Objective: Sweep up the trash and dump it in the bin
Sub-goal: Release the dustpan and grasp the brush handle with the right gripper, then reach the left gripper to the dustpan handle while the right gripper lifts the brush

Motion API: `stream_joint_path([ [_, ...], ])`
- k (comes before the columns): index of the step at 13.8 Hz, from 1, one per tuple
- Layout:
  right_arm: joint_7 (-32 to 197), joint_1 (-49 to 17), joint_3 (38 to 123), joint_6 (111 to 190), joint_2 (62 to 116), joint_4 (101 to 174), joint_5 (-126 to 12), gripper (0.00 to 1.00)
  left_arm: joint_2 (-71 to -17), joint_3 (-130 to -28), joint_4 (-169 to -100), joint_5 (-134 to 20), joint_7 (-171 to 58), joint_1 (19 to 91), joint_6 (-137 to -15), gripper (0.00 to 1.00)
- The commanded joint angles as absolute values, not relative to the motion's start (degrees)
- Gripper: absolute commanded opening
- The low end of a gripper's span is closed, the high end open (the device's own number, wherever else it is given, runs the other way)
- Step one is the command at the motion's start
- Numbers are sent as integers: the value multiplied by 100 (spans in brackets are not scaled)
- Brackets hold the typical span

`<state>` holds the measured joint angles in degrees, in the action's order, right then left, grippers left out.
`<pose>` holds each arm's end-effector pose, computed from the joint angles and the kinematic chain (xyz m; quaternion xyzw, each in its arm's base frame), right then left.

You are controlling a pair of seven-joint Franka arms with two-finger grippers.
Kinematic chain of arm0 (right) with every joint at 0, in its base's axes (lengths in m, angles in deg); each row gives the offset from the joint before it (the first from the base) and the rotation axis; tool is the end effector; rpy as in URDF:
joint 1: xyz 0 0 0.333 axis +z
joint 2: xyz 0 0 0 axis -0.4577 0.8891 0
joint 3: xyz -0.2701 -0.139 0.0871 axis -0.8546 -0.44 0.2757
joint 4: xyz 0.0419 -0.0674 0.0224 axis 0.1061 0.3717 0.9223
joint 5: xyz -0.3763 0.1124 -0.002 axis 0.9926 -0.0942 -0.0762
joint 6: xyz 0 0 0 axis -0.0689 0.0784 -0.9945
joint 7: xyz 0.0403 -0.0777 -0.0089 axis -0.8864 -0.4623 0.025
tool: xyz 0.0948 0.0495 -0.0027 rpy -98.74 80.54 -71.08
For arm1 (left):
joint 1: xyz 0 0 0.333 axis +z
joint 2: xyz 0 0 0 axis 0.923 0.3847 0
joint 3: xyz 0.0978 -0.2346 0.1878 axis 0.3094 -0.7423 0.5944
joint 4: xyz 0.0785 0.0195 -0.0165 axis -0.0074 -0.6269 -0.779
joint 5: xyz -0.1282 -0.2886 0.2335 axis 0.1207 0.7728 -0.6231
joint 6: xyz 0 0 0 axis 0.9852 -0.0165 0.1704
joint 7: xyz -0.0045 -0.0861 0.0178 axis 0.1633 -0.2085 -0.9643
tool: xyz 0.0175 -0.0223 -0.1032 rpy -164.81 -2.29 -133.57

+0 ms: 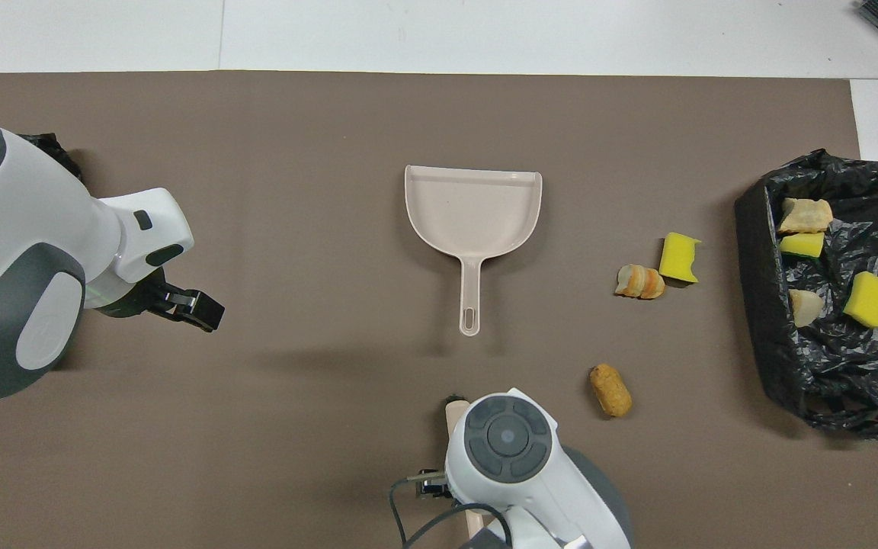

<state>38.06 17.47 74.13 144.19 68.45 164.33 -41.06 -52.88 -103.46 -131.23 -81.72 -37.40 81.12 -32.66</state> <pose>0.3230 0.3500 0.3822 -0.9867 -0.0131 0.1617 0.0080 0.5256 -0.1323 0.4933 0.9829 -0.1541 -0.1010 0.0008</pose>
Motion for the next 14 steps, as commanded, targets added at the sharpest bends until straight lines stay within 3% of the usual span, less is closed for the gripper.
stream_joint_path([
  [1, 3284, 2310, 7406, 15010, 6757, 16945, -4226, 100, -5441, -10298, -13341, -8097, -3785, 8064, -3473, 100],
  [4, 3378, 2418, 7398, 15013, 6750, 17158, -4183, 93, -5362, -10306, -13341, -7992, -4038, 8021, -3822, 100],
  [11, 3520, 2189, 7398, 14678, 6723, 17254, -4200, 86, -4607, -10289, -13140, -7912, -5139, 7107, -4870, 100],
  [13, 3502, 2198, 7398, 14835, 6636, 17438, -4322, 76, -4300, -10280, -12763, -7947, -5226, 7011, -4809, 100],
  [14, 3502, 2198, 7398, 14906, 6609, 17491, -4366, 66, -4203, -10271, -12648, -8000, -5279, 6940, -4809, 100],
])
